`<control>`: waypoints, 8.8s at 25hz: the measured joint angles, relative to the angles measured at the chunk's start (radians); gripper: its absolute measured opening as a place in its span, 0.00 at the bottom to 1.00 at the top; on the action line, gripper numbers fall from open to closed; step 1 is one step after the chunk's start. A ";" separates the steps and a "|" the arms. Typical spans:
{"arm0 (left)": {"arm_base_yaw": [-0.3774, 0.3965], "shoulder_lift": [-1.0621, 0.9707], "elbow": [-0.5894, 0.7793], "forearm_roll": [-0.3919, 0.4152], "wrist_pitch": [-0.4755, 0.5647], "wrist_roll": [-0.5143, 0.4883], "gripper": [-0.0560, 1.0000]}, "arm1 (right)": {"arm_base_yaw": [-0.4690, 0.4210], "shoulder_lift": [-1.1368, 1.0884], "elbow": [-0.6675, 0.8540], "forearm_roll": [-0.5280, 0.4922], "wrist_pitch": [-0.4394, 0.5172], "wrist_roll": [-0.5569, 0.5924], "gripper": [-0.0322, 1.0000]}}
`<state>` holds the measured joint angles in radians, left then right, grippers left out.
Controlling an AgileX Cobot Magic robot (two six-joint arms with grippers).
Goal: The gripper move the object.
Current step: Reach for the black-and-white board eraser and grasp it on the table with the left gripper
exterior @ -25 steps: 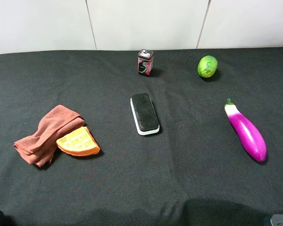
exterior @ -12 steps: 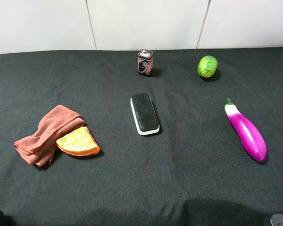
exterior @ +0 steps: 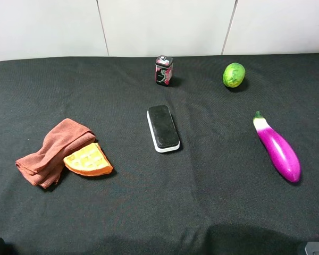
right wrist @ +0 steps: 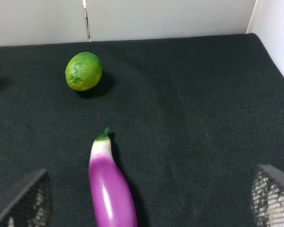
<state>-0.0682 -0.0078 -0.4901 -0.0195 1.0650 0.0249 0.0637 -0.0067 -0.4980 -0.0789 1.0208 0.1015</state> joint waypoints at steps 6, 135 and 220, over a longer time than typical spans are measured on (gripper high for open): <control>0.000 0.000 0.000 0.000 0.000 0.000 0.80 | 0.000 0.000 0.000 0.000 0.000 0.000 0.65; -0.573 1.907 -0.753 -0.014 -0.368 -0.493 0.80 | 0.000 0.000 0.000 0.000 0.000 0.000 0.64; -0.673 2.193 -0.989 -0.041 -0.460 -0.587 0.78 | 0.000 0.000 0.000 0.003 0.000 0.000 0.64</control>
<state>-0.7412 2.1854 -1.4795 -0.0608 0.6050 -0.5625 0.0637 -0.0067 -0.4980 -0.0761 1.0208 0.1015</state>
